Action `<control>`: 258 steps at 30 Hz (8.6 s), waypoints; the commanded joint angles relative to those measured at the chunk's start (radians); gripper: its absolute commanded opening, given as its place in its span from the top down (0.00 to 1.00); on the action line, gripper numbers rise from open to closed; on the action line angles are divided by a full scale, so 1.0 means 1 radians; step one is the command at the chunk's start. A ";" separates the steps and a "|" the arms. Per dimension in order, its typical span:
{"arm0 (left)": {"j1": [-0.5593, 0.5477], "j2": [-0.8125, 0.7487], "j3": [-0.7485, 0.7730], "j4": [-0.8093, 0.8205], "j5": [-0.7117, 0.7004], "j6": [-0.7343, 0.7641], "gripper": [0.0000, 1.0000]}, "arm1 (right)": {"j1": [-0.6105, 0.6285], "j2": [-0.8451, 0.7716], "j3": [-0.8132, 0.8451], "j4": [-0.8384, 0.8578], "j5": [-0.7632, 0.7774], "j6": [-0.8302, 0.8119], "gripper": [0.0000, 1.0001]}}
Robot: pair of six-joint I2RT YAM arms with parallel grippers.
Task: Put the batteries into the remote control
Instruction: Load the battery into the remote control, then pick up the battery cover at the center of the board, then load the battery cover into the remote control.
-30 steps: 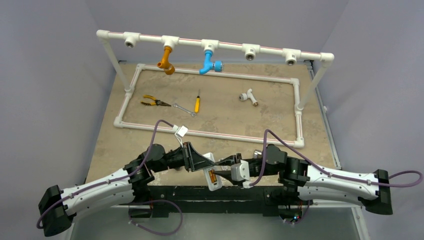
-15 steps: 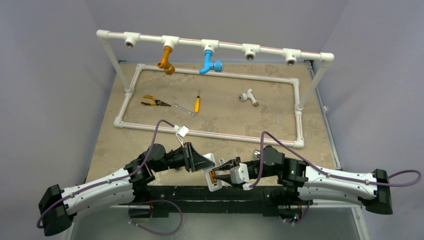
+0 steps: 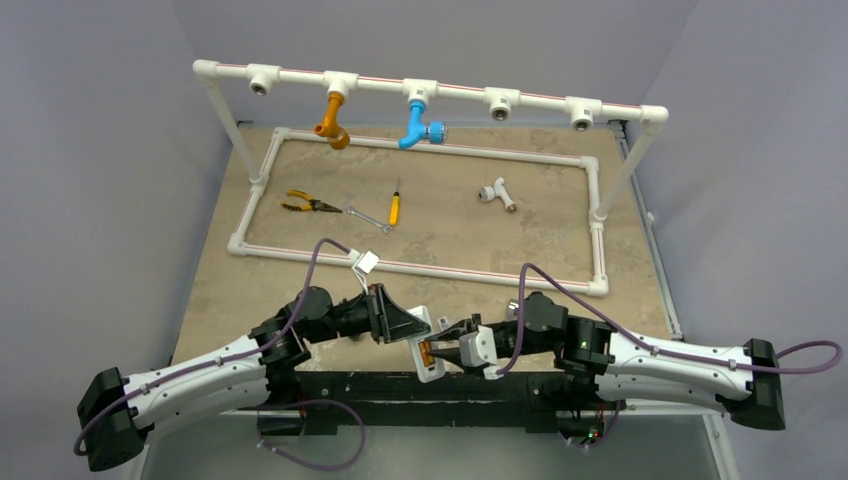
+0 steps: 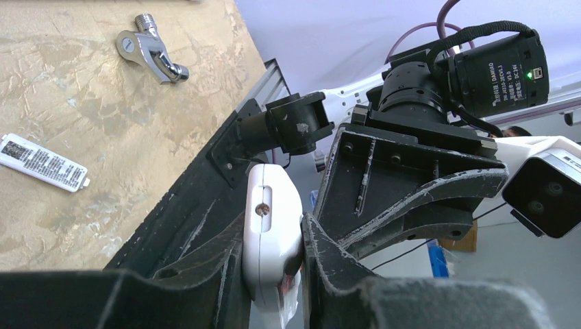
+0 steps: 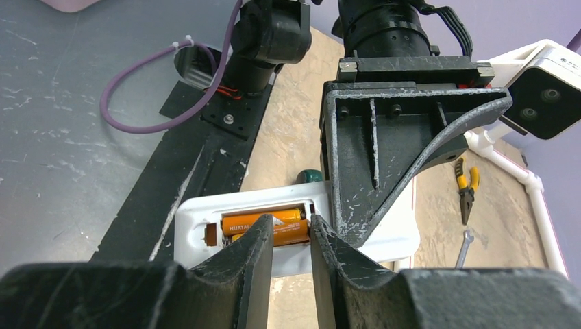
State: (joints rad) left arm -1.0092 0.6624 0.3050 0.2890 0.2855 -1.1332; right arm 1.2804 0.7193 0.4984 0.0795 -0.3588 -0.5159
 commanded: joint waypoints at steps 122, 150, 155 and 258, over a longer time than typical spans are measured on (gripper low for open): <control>-0.003 -0.054 0.046 0.002 -0.063 0.064 1.00 | -0.006 -0.117 0.043 -0.100 0.557 0.947 0.66; 0.173 -0.196 -0.123 -0.001 -0.025 -0.071 1.00 | -0.012 0.401 0.095 -0.393 0.880 1.291 0.32; 0.173 -0.246 -0.109 -0.115 -0.067 -0.046 1.00 | -0.010 0.474 0.086 -0.293 0.836 1.269 0.37; 0.173 -0.175 -0.139 -0.080 -0.223 -0.103 1.00 | 0.156 0.410 0.535 -0.644 0.702 1.069 0.81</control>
State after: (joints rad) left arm -0.8425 0.4973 0.1650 0.1322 0.0784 -1.2182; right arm 1.4151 1.0962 0.9710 -0.6037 0.3748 0.5720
